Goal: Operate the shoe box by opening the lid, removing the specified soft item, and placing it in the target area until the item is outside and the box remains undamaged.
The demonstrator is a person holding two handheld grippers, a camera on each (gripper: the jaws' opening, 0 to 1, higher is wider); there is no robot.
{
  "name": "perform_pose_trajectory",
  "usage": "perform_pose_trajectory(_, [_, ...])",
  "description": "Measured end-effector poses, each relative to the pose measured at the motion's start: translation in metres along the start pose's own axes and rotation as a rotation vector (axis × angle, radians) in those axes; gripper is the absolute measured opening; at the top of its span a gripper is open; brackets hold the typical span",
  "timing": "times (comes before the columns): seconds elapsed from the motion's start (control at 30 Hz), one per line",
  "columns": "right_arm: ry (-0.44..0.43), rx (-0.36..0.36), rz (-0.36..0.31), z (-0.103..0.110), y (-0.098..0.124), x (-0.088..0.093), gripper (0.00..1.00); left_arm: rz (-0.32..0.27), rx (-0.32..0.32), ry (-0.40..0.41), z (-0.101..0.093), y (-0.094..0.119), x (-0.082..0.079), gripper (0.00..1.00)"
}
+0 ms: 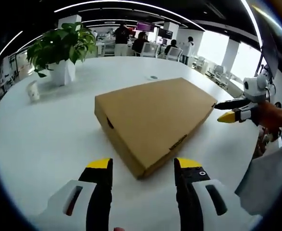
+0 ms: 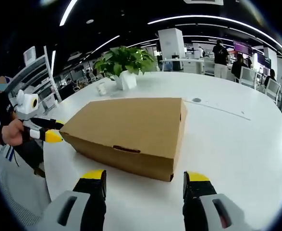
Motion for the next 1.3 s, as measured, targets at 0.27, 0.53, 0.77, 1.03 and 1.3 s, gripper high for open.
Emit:
perform_pose_trajectory(0.27, [0.053, -0.018, -0.020, -0.005, -0.009, -0.006, 0.63, 0.003, 0.022, 0.003, 0.000, -0.009, -0.005, 0.52])
perform_pose_trajectory(0.53, [0.090, -0.036, -0.045, -0.010, -0.013, -0.016, 0.49, 0.010, 0.030, -0.039, -0.001, -0.013, -0.006, 0.52])
perform_pose_trajectory(0.77, [0.081, -0.037, -0.056, -0.007, -0.013, -0.016, 0.47, 0.014, 0.029, -0.083, -0.004, -0.015, -0.006, 0.48])
perform_pose_trajectory(1.03, [0.057, -0.034, -0.058, 0.000, -0.009, -0.011, 0.45, 0.032, 0.022, -0.118, -0.001, -0.014, -0.003, 0.46])
perform_pose_trajectory(1.3, [0.009, -0.054, -0.068, 0.020, 0.002, 0.007, 0.43, 0.055, 0.020, -0.157, 0.001, -0.001, 0.012, 0.47])
Point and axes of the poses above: the point that each gripper's makers call its tool centre point, and the gripper's own axes: y roughly backward along the fingers, z roughly to its left, x roughly out of its underside, the point moved 5 cm from there along y, roughly backward along the fingers, and after that the axes turned 11 degrees about z, right-handed, at the moved point
